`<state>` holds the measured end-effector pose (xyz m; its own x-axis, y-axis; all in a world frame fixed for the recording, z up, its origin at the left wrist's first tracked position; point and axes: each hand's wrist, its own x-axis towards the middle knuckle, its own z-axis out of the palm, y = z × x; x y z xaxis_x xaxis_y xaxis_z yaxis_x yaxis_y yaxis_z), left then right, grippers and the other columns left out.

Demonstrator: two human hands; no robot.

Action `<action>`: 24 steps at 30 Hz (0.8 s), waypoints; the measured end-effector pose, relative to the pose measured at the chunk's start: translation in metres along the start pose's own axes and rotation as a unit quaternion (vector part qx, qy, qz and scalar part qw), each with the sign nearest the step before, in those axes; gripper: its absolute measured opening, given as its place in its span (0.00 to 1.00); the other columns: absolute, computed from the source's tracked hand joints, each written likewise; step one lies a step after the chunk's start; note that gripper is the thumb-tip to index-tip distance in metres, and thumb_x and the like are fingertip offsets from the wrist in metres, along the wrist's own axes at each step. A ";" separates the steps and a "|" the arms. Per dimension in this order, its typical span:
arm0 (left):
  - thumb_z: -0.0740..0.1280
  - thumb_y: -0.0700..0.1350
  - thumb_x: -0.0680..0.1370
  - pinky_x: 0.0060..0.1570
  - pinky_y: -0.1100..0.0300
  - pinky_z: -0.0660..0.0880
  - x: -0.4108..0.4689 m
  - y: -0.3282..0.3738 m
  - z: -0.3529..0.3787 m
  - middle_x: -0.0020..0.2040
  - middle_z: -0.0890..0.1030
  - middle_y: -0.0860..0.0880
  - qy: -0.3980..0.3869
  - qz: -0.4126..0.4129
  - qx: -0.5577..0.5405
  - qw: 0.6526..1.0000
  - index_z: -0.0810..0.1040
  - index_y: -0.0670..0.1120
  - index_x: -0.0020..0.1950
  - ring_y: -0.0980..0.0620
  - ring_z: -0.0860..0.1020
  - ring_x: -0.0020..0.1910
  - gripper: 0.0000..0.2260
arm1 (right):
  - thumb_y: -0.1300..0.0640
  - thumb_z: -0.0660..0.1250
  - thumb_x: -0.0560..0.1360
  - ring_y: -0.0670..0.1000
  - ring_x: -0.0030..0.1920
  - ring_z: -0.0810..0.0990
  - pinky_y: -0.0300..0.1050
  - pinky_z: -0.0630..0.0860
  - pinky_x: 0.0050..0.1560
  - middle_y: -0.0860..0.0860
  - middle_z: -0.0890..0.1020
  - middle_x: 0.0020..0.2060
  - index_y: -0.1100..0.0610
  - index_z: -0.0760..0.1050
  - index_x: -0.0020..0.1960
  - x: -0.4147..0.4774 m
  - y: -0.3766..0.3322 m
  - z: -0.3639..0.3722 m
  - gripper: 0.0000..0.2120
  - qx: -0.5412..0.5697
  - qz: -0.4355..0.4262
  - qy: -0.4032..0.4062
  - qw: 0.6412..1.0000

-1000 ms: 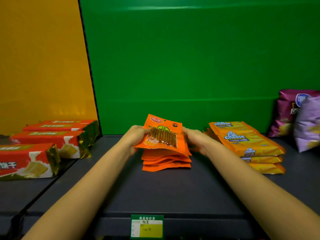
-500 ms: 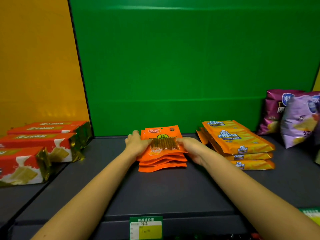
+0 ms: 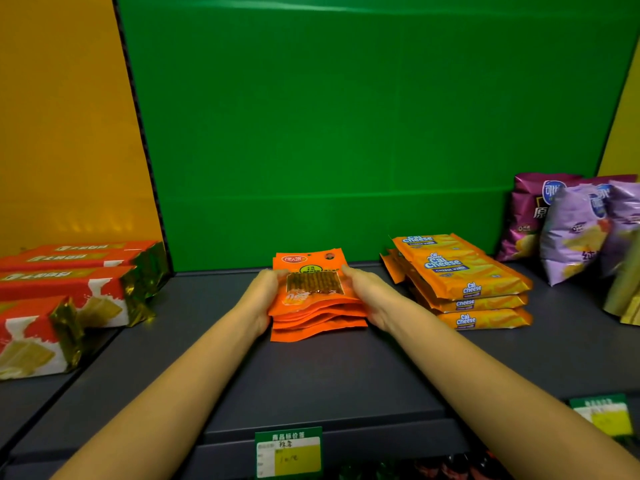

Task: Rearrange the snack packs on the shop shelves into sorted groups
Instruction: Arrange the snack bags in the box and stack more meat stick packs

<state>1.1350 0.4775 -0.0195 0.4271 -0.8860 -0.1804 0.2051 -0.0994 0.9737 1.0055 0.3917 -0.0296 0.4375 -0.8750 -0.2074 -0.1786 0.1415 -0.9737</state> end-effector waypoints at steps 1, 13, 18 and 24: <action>0.57 0.45 0.80 0.26 0.62 0.77 -0.001 0.000 0.001 0.31 0.83 0.45 0.002 0.001 -0.011 1.000 0.75 0.44 0.48 0.49 0.80 0.26 0.08 | 0.43 0.54 0.78 0.58 0.58 0.79 0.55 0.76 0.60 0.58 0.79 0.61 0.55 0.66 0.70 -0.001 0.000 0.001 0.25 0.002 0.001 -0.007 1.000; 0.62 0.42 0.78 0.53 0.55 0.75 -0.001 0.013 -0.008 0.67 0.71 0.39 0.117 0.148 0.266 0.945 0.60 0.40 0.73 0.44 0.76 0.56 0.24 | 0.51 0.56 0.80 0.55 0.71 0.66 0.44 0.62 0.68 0.55 0.67 0.72 0.59 0.59 0.74 -0.049 -0.024 -0.009 0.25 -0.206 -0.121 0.014 0.971; 0.63 0.41 0.77 0.51 0.62 0.68 -0.027 0.035 0.005 0.52 0.80 0.46 0.108 0.338 0.325 0.877 0.78 0.43 0.52 0.51 0.76 0.50 0.07 | 0.56 0.59 0.78 0.53 0.69 0.69 0.43 0.63 0.68 0.54 0.71 0.70 0.58 0.66 0.70 -0.080 -0.040 -0.052 0.21 -0.327 -0.259 0.080 0.905; 0.65 0.46 0.75 0.39 0.67 0.71 -0.067 0.043 0.076 0.37 0.80 0.55 0.031 0.421 0.343 0.839 0.74 0.54 0.37 0.61 0.77 0.30 0.07 | 0.59 0.62 0.76 0.51 0.59 0.77 0.45 0.69 0.64 0.54 0.80 0.59 0.58 0.76 0.60 -0.129 -0.029 -0.153 0.14 -0.323 -0.325 0.184 0.870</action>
<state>1.0479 0.4983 0.0456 0.2160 -0.7502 0.6250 -0.7382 0.2935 0.6074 0.8190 0.4296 0.0397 0.3396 -0.7794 0.5265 -0.5090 -0.6230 -0.5940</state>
